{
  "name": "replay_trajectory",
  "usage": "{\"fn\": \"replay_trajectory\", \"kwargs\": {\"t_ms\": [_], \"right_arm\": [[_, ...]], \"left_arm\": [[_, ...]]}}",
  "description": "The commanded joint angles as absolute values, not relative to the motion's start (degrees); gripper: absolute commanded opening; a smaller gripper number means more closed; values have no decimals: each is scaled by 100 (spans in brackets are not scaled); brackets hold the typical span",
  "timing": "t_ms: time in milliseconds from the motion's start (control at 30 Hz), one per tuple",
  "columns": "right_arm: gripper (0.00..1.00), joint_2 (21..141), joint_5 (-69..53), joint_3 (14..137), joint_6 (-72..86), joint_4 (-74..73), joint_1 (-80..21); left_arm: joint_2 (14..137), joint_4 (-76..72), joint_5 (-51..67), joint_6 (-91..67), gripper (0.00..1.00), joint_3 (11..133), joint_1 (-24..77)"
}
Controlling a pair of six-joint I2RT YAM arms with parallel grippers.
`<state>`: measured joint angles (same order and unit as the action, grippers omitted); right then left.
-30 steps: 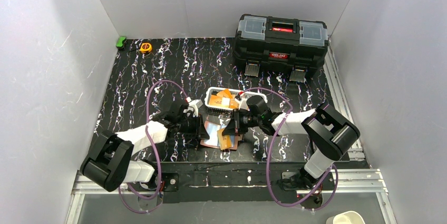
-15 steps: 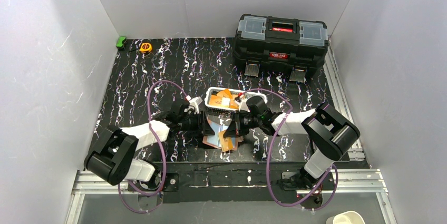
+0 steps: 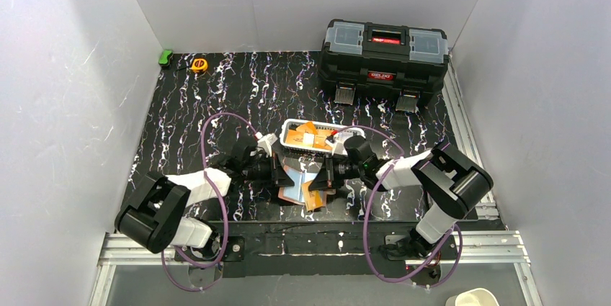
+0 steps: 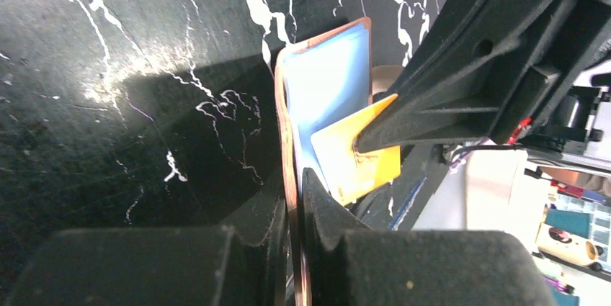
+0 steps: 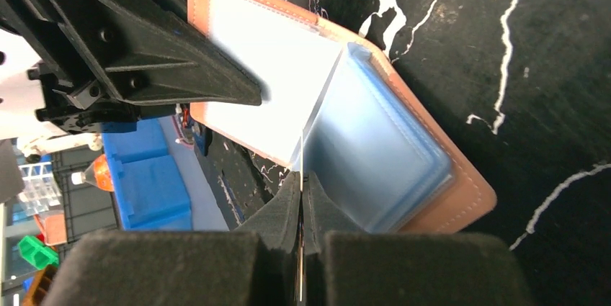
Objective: Put the credit cards into the card holder
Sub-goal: Insert the credit card into the card holder.
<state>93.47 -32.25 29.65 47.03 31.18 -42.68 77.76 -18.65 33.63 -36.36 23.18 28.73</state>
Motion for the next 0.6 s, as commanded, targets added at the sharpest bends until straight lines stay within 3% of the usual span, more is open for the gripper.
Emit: {"fn": "replay_trajectory", "kwargs": {"t_ms": [0, 267, 567], "right_arm": [[1, 9469, -3621, 2714, 5108, 4349, -4050], [1, 10083, -3807, 2147, 6155, 6961, -3622], [1, 10155, -3134, 2050, 6538, 7506, -3625]], "left_arm": [[7557, -2331, 3792, -3983, 0, 2121, 2883], [7403, -2925, 4142, -4008, 0, 1960, 2876], [7291, -2892, 3915, -4131, 0, 1863, 2804]]}}
